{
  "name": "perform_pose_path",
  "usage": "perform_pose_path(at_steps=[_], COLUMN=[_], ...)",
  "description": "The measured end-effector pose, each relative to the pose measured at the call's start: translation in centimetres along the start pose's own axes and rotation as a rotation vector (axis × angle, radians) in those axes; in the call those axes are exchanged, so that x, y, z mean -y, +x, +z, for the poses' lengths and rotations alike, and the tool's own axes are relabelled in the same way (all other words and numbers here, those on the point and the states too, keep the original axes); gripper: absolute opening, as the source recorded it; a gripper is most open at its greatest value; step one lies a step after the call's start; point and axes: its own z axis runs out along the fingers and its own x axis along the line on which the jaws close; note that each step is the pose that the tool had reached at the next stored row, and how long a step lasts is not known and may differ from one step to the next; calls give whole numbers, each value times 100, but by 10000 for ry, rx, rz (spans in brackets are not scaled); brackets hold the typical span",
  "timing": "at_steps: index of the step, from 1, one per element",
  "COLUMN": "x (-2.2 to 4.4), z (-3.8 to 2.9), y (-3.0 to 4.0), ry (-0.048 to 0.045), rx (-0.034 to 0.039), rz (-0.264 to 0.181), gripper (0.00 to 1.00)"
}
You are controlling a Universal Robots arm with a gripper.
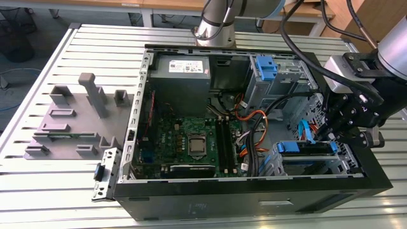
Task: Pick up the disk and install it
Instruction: 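Insert the second disk wire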
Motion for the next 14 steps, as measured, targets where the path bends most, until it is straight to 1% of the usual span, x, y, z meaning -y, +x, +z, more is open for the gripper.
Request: perform_pose_path(at_steps=[13, 14], x=[0, 0], z=[1, 2], y=[0, 0], ry=[0, -1], rx=[1, -27], rz=[-3, -3], gripper=[16, 16])
